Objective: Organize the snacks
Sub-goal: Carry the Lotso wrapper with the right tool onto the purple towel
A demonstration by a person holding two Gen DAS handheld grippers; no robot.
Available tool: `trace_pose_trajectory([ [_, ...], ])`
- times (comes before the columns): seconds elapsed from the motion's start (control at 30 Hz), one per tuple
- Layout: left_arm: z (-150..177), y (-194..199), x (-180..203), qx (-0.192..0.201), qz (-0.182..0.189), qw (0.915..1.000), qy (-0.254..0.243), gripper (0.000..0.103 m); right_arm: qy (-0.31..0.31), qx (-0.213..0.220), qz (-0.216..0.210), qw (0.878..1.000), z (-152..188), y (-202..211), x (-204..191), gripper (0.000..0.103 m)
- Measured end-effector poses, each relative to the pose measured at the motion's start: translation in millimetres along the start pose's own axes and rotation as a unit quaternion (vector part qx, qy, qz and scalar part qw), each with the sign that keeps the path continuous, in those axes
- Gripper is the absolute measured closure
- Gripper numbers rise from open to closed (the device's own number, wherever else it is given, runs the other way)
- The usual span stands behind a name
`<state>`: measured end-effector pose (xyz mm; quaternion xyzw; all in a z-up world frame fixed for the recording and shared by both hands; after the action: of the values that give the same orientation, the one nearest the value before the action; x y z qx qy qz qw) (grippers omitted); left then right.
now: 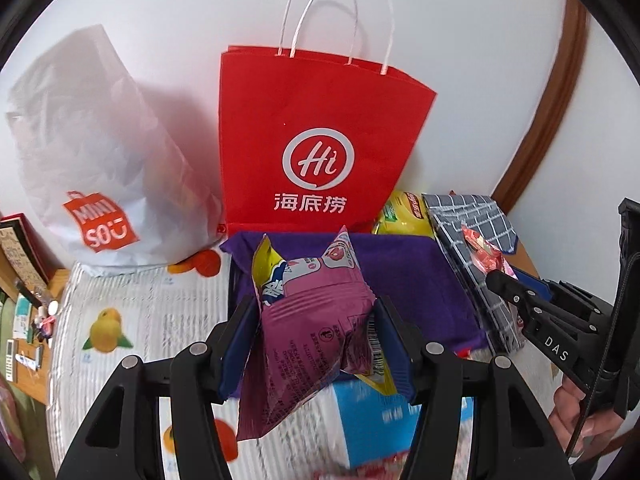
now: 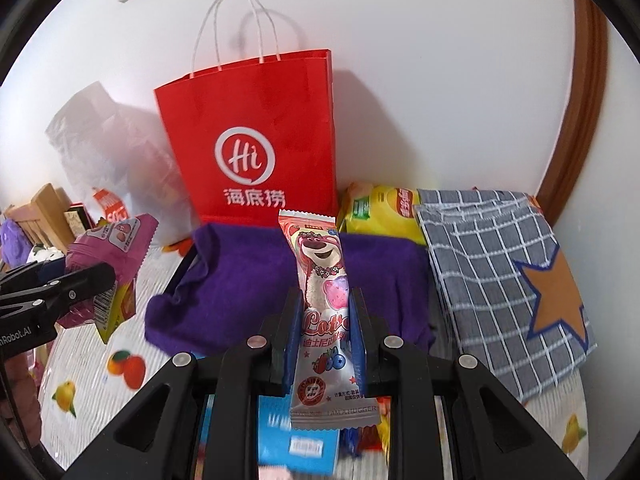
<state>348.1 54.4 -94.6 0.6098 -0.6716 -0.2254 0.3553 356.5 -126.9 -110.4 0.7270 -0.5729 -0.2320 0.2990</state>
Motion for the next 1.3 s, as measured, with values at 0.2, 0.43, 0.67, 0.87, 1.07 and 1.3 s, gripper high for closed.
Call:
trace_pose_trajectory([
  [0.2, -23.1, -35.9, 2.0, -0.007, -0.005, 0.9999, -0.010, 0.046, 0.000, -0.005, 0.007, 1.000, -24.9, -29.3, 9.4, 0.080],
  [0.43, -29.4, -87.2, -4.1, -0.025, 0.002, 0.9997, -0.001, 0.046, -0.005, -0.037, 0.008, 0.999, -24.4, -74.8, 20.3, 0.080],
  [0.67, -21.3, -116.9, -21.0, -0.046, -0.008, 0.9989, 0.007, 0.046, 0.001, -0.073, 0.019, 0.997, -10.8, -107.4, 32.8, 0.080],
  [0.87, -21.5, -124.4, -35.8, -0.053, -0.011, 0.9982, 0.024, 0.046, -0.020, -0.089, 0.014, 0.996, -3.9, -120.8, 45.1, 0.080],
  [1.07, -17.2, -128.7, -41.5, -0.063, -0.003, 0.9974, 0.033, 0.046, -0.029, -0.098, 0.017, 0.995, 0.1, -128.0, 54.2, 0.080],
  [1.3, -9.0, -137.5, -36.8, -0.082, -0.007, 0.9963, 0.024, 0.046, -0.020, -0.115, 0.017, 0.993, 6.4, -136.8, 52.6, 0.079],
])
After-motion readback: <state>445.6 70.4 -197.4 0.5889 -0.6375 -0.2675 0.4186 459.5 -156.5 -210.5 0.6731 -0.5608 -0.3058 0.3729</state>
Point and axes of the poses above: each gripper's, at about its wrist camera, not at the fingertips, and y roughly against the way its jaws point, x to its right, z to its underside, the point moved 10 cm from there along -y, roughly the way its jaws point, and after that the axes turned 3 degrees about y, right-handed, at the moved point
